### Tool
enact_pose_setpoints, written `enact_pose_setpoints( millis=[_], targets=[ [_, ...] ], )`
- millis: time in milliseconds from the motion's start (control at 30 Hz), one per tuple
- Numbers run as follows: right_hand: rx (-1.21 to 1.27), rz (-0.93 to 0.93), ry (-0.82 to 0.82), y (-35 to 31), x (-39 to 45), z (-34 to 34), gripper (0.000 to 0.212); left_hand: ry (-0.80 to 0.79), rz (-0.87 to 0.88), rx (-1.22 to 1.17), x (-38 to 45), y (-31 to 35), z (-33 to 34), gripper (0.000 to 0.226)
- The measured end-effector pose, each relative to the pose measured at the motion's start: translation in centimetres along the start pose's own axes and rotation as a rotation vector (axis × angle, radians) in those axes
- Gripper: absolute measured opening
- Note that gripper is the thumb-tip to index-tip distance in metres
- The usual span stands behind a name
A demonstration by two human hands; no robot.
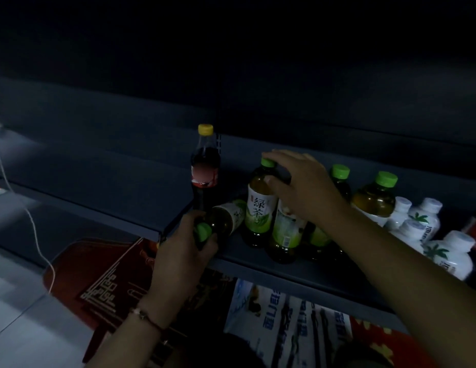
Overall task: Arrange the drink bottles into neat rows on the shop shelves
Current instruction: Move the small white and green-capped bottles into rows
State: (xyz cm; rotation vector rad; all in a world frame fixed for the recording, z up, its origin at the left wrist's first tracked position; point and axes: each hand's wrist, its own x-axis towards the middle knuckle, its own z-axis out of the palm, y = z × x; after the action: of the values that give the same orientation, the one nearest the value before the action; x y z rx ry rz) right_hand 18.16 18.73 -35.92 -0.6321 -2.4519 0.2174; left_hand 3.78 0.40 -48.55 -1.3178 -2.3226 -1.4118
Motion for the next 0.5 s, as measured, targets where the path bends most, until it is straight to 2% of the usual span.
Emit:
enact_pose_setpoints(
  millis=[167,267,400,500],
  targets=[
    [-0.051,0.036,-0.053,-0.8,1.7,-1.9,0.037,0.136,0.104,0.132,2.8,2.2,-2.3,0.030],
    [-0.120,0.103,-0.193,-1.5,3.1,-2.9,0.051,0.163,0.207,0.166,5.7,3.3,-3.1,0.036],
    [-0.161,0.253,-0.413,-2.1,4.3,-3.2,0.047,0.094,0.262,0.229,9.8,4.4,-2.1,0.048],
    [-0.152,0.353,-0.455,-1.9,5.1,-2.8,0.053,-0.021,0.237,0.236,11.2,4.9,-0.6,0.057]
  ],
)
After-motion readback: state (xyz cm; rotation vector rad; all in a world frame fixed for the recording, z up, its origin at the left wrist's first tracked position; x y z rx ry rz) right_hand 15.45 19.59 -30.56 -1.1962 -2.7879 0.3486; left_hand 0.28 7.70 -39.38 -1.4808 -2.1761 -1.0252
